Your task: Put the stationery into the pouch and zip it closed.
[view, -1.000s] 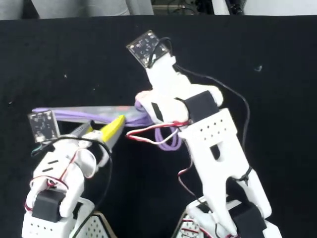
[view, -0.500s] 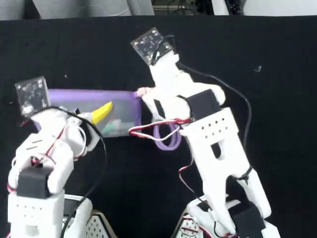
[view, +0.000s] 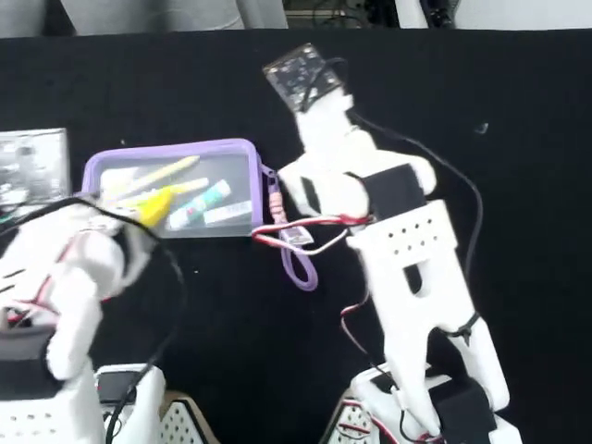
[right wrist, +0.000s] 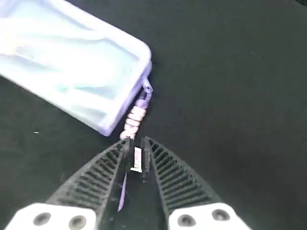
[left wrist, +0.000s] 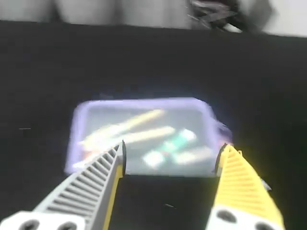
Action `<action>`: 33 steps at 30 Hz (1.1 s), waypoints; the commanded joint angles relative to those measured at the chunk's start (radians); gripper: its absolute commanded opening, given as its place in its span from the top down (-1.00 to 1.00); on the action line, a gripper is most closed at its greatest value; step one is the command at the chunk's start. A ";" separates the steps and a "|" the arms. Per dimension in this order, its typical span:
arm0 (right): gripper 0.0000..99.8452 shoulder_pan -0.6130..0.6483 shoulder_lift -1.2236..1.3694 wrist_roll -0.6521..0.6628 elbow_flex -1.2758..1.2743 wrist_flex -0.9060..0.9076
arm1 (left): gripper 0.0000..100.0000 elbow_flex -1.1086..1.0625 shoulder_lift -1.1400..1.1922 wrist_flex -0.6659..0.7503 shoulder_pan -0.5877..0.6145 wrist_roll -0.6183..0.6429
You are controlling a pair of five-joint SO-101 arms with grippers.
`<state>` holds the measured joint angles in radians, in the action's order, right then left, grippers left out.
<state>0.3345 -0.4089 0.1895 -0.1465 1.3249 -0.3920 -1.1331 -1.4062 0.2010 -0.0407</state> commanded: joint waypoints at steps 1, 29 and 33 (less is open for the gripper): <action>0.70 -0.054 0.015 -0.011 0.007 -0.021 | 0.37 0.039 0.006 -0.005 0.220 -0.037; 0.49 0.094 0.697 -0.060 -0.005 -0.341 | 0.37 -0.559 -0.005 0.239 0.558 -0.037; 0.49 0.095 0.700 -0.060 -0.001 -0.367 | 0.37 -0.568 -0.005 0.238 0.556 -0.037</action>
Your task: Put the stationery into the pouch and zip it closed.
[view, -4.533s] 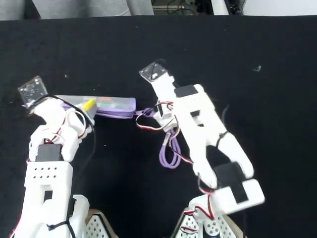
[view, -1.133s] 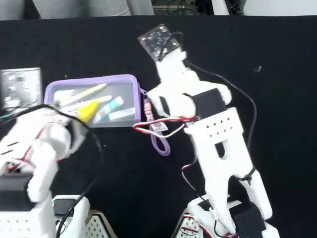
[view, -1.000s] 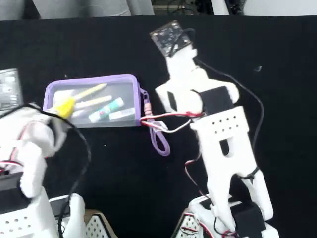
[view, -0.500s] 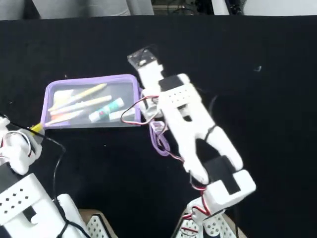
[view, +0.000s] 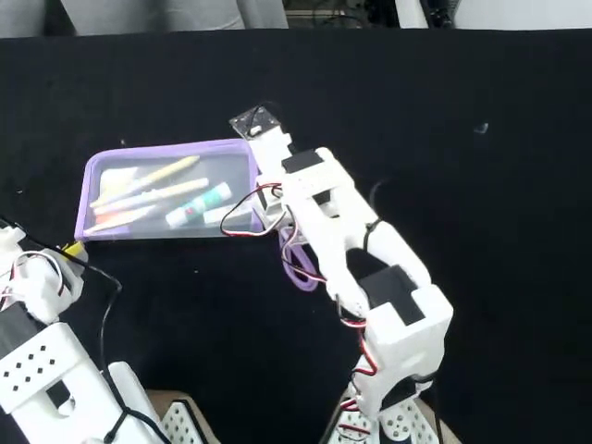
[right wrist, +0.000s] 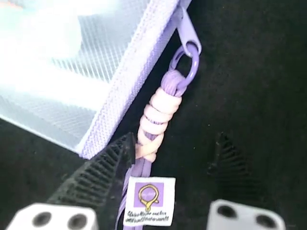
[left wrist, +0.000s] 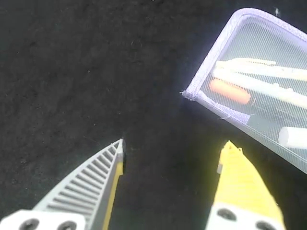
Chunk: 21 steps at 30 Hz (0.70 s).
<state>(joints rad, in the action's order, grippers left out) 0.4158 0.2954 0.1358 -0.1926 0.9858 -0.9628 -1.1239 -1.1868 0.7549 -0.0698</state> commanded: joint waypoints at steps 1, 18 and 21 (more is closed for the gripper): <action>0.49 0.014 0.005 -0.006 0.044 -0.037 | 0.37 -0.001 -0.014 0.018 0.002 -0.008; 0.97 -0.048 0.189 0.003 0.341 0.176 | 0.37 -0.004 -0.014 0.018 0.002 -0.008; 0.97 -0.117 0.125 0.005 0.418 0.253 | 0.37 0.001 -0.014 0.018 0.001 -0.008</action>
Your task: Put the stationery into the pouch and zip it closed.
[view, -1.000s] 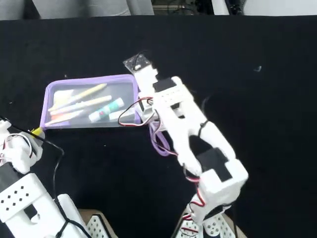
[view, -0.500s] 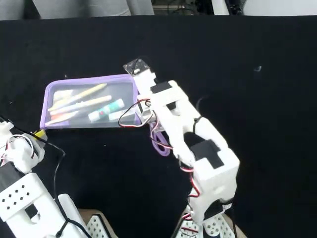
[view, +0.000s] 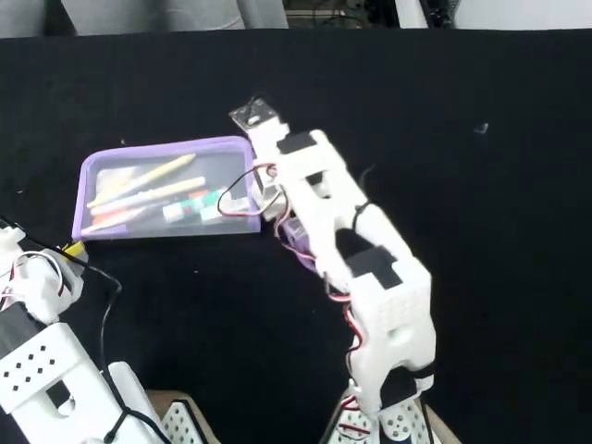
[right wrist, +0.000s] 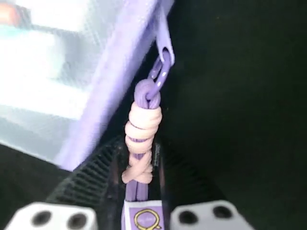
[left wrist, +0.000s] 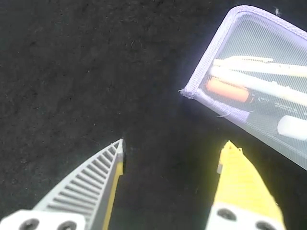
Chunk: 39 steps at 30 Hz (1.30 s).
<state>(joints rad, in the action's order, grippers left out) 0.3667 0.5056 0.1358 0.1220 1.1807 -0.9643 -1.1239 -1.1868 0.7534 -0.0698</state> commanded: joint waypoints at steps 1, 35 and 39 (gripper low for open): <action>0.97 -0.081 -0.111 0.012 0.130 0.083 | 0.37 0.005 -0.014 0.020 0.002 -0.008; 0.97 -0.074 -0.131 0.259 1.303 0.552 | 0.37 -0.004 -0.014 0.046 0.002 -0.014; 0.96 -0.018 -0.133 0.315 1.333 0.557 | 0.37 -0.004 -0.014 0.046 0.002 -0.014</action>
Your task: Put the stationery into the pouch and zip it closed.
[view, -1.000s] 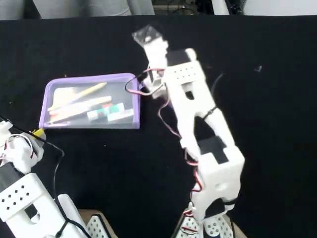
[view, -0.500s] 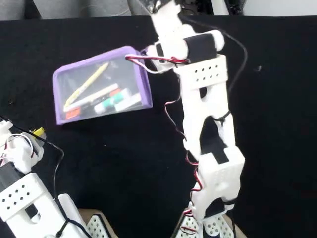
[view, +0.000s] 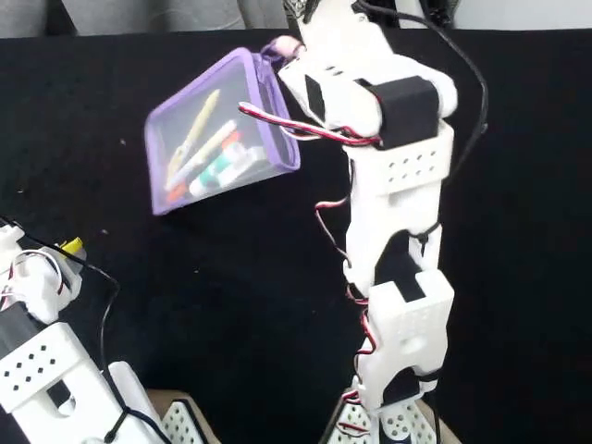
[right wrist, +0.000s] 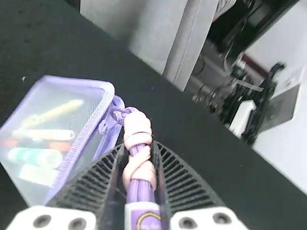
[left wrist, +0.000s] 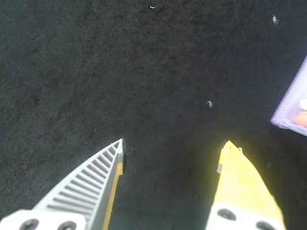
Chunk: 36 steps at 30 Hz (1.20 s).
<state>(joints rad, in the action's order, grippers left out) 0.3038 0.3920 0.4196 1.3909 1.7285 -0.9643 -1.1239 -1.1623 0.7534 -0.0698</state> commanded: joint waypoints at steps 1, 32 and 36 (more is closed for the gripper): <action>0.96 0.063 -0.019 0.034 0.064 0.009 | 0.37 -0.004 -0.014 0.021 0.002 -0.014; 0.96 0.267 -0.128 0.028 0.054 0.034 | 0.37 -0.008 -0.003 0.465 -0.116 0.255; 0.96 0.264 -0.125 0.028 0.050 0.034 | 0.37 -0.094 -0.003 0.695 -0.147 0.347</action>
<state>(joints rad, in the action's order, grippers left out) 0.5692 0.3276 0.4457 1.3986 1.7361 -1.0242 -1.1224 -0.6345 0.6229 0.2110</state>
